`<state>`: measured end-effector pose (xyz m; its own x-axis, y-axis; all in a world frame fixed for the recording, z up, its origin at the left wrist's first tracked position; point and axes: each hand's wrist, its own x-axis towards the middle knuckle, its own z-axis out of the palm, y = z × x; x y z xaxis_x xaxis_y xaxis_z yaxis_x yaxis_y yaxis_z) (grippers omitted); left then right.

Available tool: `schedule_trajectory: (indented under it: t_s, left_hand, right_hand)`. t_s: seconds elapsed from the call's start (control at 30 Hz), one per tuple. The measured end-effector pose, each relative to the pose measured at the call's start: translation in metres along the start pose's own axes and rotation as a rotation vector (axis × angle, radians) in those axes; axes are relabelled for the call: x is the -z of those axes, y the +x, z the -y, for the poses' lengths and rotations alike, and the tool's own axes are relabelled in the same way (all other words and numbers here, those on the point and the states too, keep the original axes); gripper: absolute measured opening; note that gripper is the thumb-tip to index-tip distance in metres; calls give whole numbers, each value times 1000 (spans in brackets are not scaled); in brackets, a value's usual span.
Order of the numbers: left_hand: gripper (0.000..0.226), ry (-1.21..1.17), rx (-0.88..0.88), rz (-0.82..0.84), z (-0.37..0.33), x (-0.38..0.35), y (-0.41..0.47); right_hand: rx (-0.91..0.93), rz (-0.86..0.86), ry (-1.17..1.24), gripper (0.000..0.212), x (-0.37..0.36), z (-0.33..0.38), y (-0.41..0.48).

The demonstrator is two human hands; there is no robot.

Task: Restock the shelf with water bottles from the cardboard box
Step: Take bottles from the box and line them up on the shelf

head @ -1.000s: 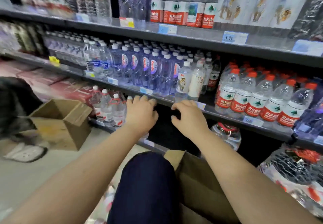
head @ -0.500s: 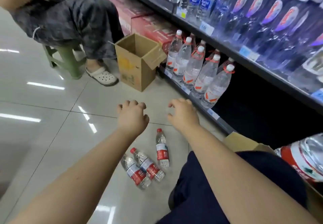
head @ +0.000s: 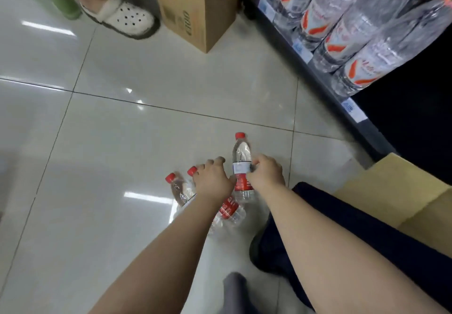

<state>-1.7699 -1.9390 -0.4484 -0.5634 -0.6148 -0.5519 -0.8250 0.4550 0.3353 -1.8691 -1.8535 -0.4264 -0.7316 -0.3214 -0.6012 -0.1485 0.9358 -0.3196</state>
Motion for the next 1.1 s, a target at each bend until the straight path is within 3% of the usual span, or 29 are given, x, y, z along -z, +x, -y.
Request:
schedule_trajectory:
  t_s: [0.2,0.33,0.43,0.53,0.6,0.73,0.8,0.93,1.03,1.1]
  left_hand:
    - [61,-317,106,89,-23,-71,32]
    - [71,-346,185,83,-25,-97,40]
    - [70,-272,156,28,-11,-92,32]
    - [60,-220,246,-191,18,-81,14]
    - [65,-360,368,-282,35,-77,4]
    - [84,-585,471,-226,38,-87,-7]
    - [97,-589,449,-215,30,-95,-8]
    - [99,-686,382,-238,25,-111,-3]
    - [90,-725,435,-219,18,-126,-6]
    - [100,-701,484,-187,6,-133,-8]
  right_hand:
    - [-94,114,22,31,-33,-48,31]
    - [-84,184,60,41,-46,-63,39]
    - [-96,235,103,48,-56,-58,41]
    - [-157,258,133,53,-65,-52,46]
    - [-211,247,148,57,-72,-50,48]
    - [-291,296,202,66,-86,-51,51]
    - [-301,290,174,66,-89,-51,54]
    - [-293,216,65,66,-90,-50,57]
    - [-247,185,-135,69,-86,-53,58]
    - [-226,190,-179,68,-82,-55,60]
